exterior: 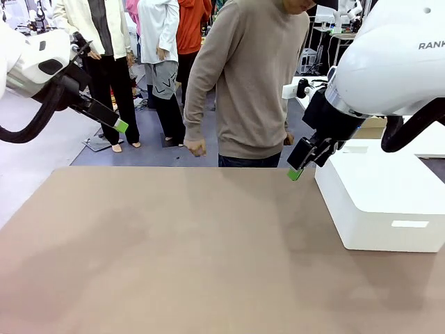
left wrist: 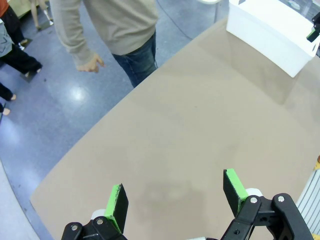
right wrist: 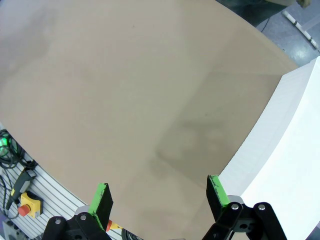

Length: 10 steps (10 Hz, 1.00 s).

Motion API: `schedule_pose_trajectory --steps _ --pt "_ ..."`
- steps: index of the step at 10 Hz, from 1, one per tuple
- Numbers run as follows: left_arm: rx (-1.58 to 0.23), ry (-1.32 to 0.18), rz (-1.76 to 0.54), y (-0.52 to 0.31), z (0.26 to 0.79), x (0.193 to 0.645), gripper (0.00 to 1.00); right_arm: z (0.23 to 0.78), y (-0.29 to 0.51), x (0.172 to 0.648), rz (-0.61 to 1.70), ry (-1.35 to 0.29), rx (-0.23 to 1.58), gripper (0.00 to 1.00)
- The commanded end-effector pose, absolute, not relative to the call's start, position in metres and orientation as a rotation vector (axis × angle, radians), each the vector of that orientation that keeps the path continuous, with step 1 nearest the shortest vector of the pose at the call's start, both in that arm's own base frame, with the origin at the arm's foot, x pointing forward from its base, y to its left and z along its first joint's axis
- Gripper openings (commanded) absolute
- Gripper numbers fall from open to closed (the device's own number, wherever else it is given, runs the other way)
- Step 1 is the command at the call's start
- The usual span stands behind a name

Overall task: Pack the shoes into the box.
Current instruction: Press down on the lid of the Shoes Box.

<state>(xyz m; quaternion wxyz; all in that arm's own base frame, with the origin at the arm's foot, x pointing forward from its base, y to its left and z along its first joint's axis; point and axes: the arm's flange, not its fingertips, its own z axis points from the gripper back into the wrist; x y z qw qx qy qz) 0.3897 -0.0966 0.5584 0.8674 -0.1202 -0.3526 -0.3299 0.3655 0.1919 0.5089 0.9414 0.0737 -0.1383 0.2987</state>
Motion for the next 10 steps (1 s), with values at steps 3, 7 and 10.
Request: schedule_pose_trajectory --steps 3,7,10 --pt "-0.244 -0.745 -0.678 -0.0962 0.5577 0.3892 1.0 0.5094 0.1928 0.3676 0.607 -0.291 0.152 1.0" --pt "-0.244 -0.745 -0.678 -0.0962 0.5577 0.3892 1.0 0.5094 0.1928 0.3676 0.607 -0.291 0.152 1.0" --pt "-0.244 -0.745 -0.678 -0.0962 0.5577 0.3892 1.0 0.5094 0.1928 0.3676 0.607 -0.291 0.152 1.0"
